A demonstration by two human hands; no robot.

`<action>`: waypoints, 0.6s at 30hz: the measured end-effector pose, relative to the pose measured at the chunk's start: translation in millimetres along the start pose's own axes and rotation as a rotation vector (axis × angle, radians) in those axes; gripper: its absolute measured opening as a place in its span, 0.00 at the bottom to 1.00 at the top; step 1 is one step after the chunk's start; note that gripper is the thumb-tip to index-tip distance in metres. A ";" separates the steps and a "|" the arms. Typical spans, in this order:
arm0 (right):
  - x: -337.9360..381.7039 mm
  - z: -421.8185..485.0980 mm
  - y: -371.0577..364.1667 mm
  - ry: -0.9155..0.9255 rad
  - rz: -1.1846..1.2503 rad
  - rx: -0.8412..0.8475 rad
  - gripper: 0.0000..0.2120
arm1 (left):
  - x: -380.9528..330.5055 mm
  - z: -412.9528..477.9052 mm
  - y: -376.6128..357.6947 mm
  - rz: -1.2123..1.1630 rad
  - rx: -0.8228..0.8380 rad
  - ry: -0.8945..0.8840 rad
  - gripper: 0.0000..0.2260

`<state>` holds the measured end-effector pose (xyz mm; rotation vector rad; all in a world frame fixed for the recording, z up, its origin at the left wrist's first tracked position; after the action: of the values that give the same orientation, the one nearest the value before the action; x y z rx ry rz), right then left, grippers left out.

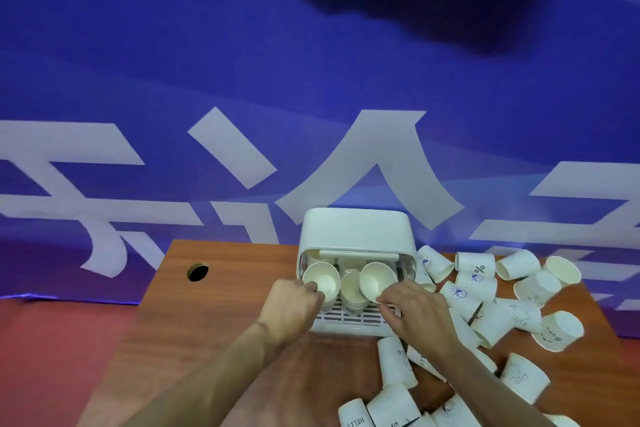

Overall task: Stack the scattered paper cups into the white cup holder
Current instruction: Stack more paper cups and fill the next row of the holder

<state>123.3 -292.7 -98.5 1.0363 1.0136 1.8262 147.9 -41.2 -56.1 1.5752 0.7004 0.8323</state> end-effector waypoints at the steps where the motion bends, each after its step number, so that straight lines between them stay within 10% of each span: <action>1: 0.8 1.6 -2.8 -0.009 0.003 0.000 0.05 | 2.0 1.9 -2.6 -0.014 -0.007 -0.008 0.14; 18: 2.1 12.8 -61.8 -0.053 0.028 0.105 0.04 | 13.1 31.6 -57.7 -0.054 0.121 -0.044 0.07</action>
<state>149.0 -264.7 -148.9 1.1605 1.0773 1.7741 181.8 -39.2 -113.9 1.6701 0.7705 0.7244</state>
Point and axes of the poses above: each hand's wrist, its own z-axis towards the middle knuckle, its own y-axis out of the back of the hand, x = y × z, the point moved 1 cm from there along z, towards the middle knuckle, and after that the axes turned 3 degrees about -x, right-handed, at the moved point
